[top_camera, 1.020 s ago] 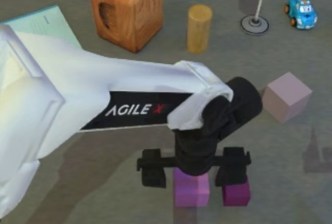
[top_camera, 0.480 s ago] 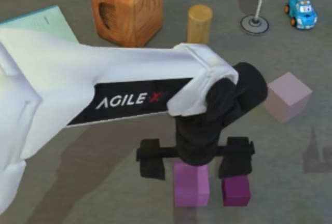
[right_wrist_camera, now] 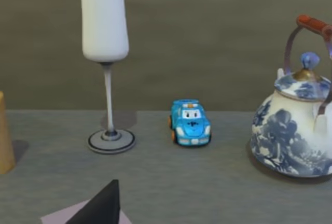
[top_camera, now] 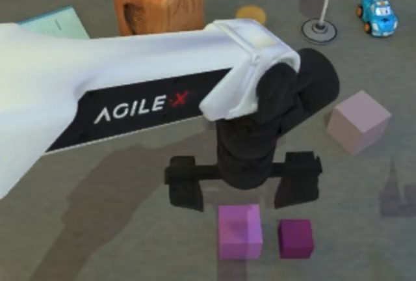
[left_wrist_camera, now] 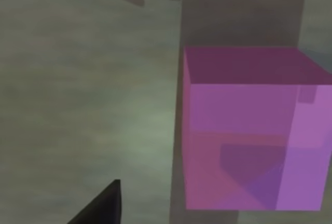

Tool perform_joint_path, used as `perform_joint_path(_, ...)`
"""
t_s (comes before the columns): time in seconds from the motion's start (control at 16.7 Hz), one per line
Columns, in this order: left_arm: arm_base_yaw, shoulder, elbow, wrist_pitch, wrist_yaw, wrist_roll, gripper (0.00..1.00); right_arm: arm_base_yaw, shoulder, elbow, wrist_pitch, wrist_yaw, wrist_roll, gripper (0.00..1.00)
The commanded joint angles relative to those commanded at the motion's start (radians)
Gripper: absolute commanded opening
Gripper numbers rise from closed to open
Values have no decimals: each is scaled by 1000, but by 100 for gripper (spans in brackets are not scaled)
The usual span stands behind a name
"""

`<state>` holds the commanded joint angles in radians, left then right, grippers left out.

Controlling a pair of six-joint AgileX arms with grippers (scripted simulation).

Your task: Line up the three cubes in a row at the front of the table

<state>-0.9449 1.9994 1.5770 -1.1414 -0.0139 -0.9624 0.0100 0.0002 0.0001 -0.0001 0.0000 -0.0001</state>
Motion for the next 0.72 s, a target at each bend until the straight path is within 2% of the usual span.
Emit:
perform_joint_path(0.3,55,-96,-91,61,-5,20,100,16,103,103,-73,-3,-20,100)
perform_joint_path(0.54,191,-351,-304,203,-12,75,100,45,375,359,-240,-1,-68,100)
perform_joint_path(0.72,330,-636,-528,347,-15,157,100,72,680,607,-406,2,-117,100)
